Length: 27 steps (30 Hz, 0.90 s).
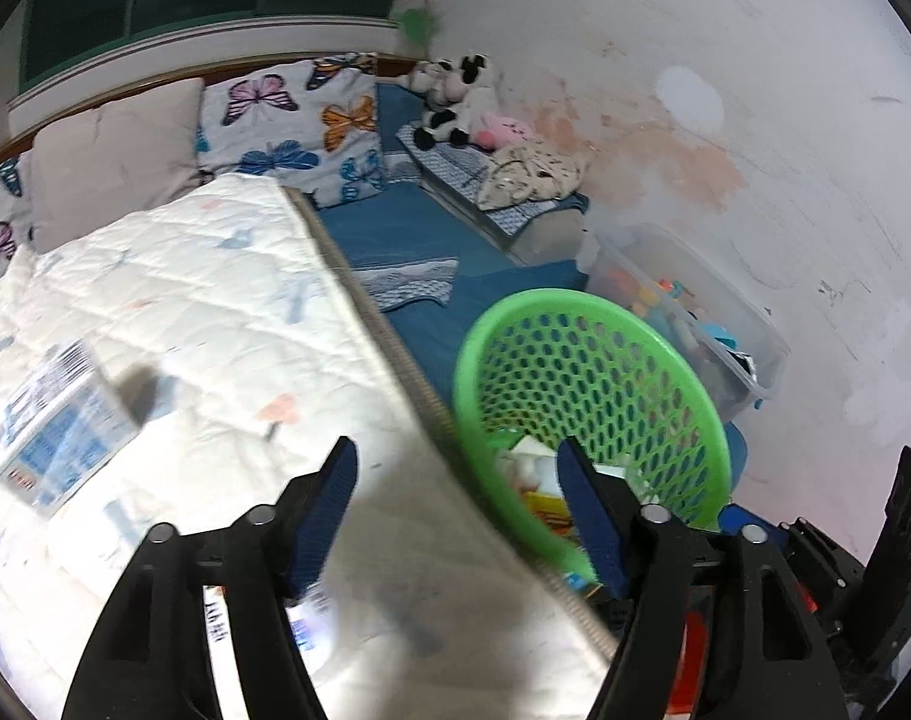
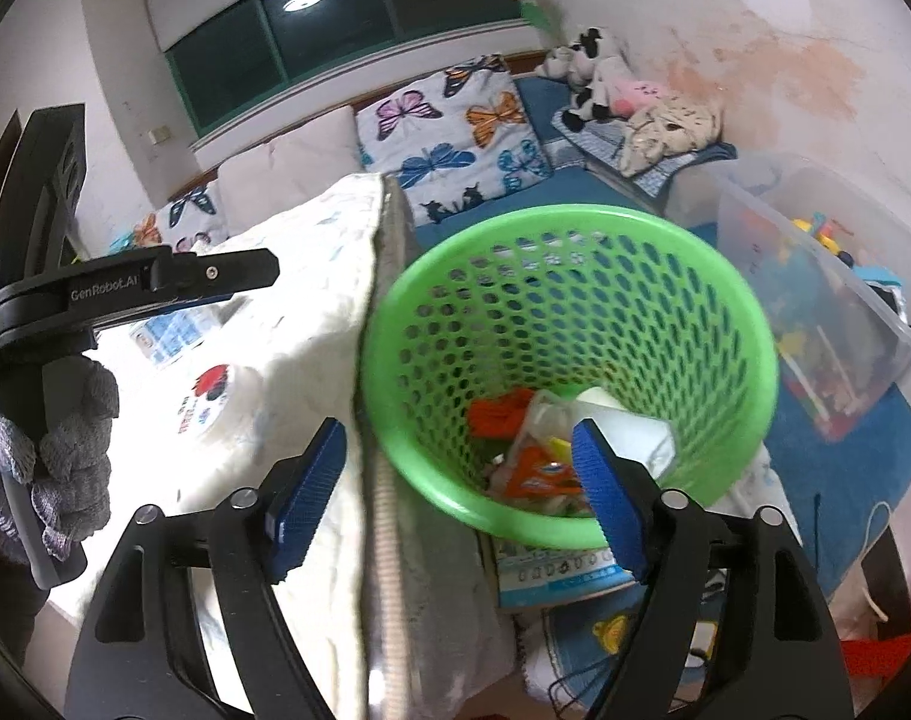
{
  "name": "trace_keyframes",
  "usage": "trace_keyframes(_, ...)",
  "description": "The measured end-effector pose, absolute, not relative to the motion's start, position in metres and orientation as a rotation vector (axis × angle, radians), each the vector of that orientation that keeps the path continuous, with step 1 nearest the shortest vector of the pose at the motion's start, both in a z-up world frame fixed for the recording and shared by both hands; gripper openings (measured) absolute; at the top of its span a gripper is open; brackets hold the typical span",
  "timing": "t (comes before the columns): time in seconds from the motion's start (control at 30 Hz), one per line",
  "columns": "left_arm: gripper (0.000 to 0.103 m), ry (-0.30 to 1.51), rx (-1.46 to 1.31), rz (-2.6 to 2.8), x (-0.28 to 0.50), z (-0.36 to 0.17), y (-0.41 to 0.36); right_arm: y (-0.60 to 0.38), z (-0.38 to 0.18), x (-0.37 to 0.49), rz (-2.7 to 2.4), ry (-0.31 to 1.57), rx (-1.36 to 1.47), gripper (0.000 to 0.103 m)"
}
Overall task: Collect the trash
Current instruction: 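Move the left tool toward the milk carton while the right tool approaches the white yogurt tub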
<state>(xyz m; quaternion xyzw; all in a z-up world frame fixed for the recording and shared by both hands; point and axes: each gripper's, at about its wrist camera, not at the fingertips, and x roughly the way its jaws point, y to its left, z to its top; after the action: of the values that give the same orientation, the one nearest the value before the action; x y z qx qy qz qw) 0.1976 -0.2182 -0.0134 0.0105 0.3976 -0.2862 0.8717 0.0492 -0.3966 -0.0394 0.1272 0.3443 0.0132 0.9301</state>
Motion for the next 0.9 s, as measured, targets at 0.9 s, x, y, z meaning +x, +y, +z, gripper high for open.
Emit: trace_keyframes(0.9, 0.081, 0.796, 0.088, -0.426, 0.207, -0.013, -0.062, -0.247, -0.048, 0.11, 0.299, 0.822, 0.123, 0.088)
